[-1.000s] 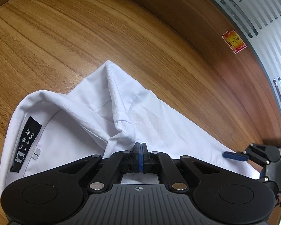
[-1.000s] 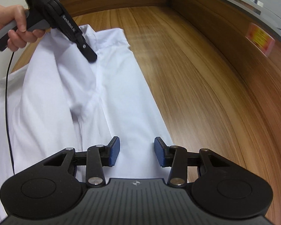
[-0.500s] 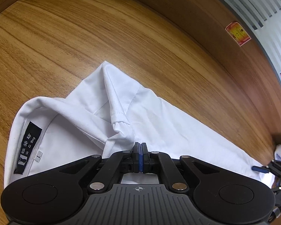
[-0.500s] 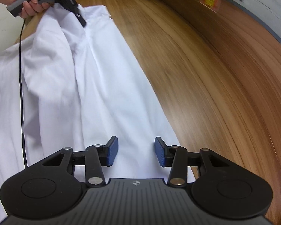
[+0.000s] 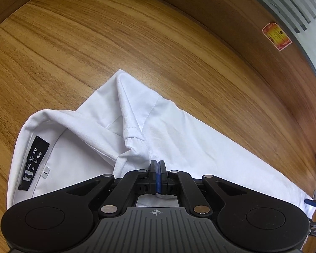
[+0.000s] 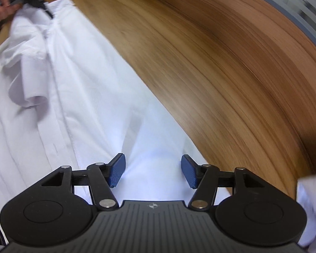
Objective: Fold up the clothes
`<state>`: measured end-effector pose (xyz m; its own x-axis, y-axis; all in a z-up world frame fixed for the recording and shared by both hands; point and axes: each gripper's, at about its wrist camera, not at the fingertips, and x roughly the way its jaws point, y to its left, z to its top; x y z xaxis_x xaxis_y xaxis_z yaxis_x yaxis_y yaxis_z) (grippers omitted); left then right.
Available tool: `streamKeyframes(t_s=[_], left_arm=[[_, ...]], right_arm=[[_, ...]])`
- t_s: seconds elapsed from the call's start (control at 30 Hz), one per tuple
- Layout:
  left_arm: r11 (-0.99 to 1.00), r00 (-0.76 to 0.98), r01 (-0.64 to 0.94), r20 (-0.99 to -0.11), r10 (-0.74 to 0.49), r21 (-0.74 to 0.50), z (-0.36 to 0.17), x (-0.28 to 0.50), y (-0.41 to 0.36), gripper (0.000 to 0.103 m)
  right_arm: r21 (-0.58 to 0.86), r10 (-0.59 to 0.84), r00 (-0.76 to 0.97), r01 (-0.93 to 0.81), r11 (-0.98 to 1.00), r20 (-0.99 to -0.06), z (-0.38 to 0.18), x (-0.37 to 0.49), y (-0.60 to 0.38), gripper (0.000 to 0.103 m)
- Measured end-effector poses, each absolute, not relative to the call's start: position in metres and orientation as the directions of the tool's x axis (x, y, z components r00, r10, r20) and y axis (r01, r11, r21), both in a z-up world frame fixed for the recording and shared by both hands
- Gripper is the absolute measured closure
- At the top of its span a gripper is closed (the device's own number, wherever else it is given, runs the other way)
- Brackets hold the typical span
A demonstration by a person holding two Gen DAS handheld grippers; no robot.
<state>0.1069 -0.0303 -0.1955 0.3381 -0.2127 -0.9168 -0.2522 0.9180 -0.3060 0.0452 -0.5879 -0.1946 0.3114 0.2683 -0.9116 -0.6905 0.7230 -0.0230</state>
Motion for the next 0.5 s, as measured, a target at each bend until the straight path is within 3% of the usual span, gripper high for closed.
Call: streamKeyframes(t_s=[0.1,0.17,0.23,0.5], left_arm=[[0.920,0.336,-0.242,-0.916,-0.218,-0.307,-0.193,0.109,-0.032,0.094],[0.926,0.347,-0.226,-0.913,-0.213,-0.302,-0.187,0.112,-0.035,0.081],[0.928,0.378,-0.205,-0.900,-0.217,-0.310,-0.177,0.114,-0.040,0.059],[0.926,0.458,-0.153,-0.855,-0.243,-0.345,-0.136,0.114,-0.041,0.053]], right_arm=[[-0.036,0.223,0.324,-0.634,0.773,-0.919,-0.193,0.041,-0.604,0.040],[-0.082,0.183,0.370,-0.597,0.798,-0.911,-0.184,0.034,-0.600,0.040],[-0.059,0.209,0.398,-0.565,0.823,-0.894,-0.170,0.025,-0.596,0.040],[0.087,0.396,0.392,-0.611,0.787,-0.830,-0.134,-0.015,-0.557,0.040]])
